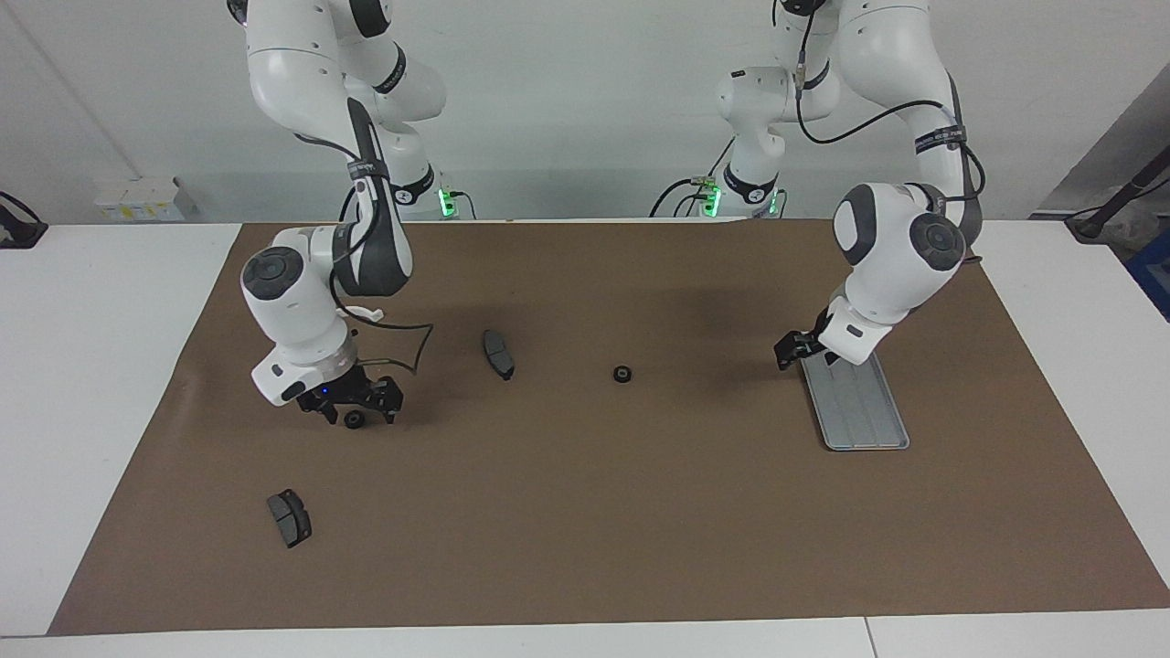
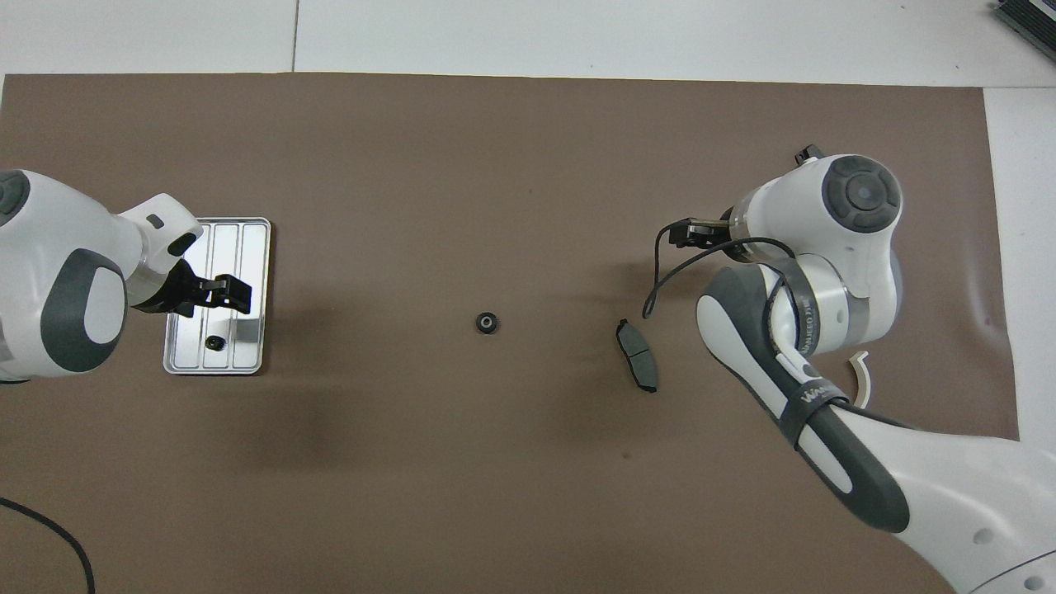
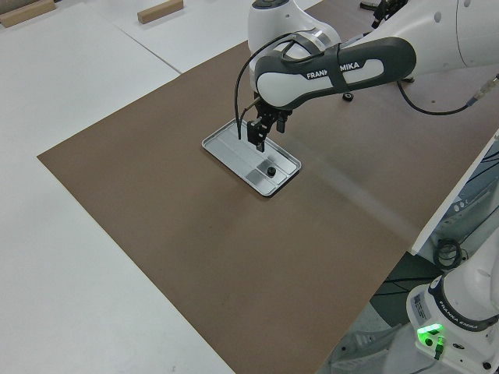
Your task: Place bearing gear from tray to pile
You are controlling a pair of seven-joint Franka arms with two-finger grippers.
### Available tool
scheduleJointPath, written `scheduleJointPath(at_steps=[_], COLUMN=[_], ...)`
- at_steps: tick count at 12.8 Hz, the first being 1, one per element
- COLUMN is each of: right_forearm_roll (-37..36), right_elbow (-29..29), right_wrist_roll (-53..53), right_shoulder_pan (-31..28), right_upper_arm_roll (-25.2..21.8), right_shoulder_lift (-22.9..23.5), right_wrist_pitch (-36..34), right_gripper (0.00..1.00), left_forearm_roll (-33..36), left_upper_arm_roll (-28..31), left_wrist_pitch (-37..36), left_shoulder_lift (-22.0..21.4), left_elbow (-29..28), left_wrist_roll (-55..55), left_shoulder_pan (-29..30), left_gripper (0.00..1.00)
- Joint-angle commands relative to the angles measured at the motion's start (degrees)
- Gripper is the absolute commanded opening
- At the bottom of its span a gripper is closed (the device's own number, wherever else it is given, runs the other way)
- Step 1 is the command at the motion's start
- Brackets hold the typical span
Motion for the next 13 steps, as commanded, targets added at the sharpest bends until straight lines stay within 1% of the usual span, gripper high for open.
scheduleJointPath(at_steps=[1,4,6,7,11,13], right_forearm_roll=[0.17,-0.53,-1.58,-2.37,-3.34,-3.61], right_elbow=[3.47,8.3,13.3,14.98,15.44,17.19], right_wrist_roll=[7.34,13.67,17.72,20.35,25.46,25.82], right_shoulder_pan=[5.18,10.81,14.68,16.53,21.28,23.04], right_upper_arm_roll=[-0.19,-0.19,-0.19,-0.19,-0.11,-0.11], right_shoulder_lift=[1.83,4.29,8.23,9.82,12.81,14.84], right_wrist_pitch=[-0.52,-2.88,-6.3,-6.84,-6.15,-5.8], right_gripper=[1.0,1.0,1.0,1.0,1.0,1.0], left_forearm_roll=[1.07,1.25,2.12,2.56,2.57,2.65], left_upper_arm_roll=[-0.58,-0.58,-0.58,-0.58,-0.58,-0.58], left_wrist_pitch=[5.51,6.66,6.75,6.75,8.33,9.21], left_shoulder_lift=[-3.75,-4.19,-4.11,-4.11,-3.76,-3.49], left_elbow=[-7.54,-9.57,-10.19,-10.28,-10.81,-10.81], left_wrist_roll=[2.46,2.47,2.47,2.47,2.55,2.55], left_shoulder_pan=[1.24,1.94,1.94,1.94,2.03,2.12], left_gripper=[0.83,0.77,0.74,0.72,0.68,0.65])
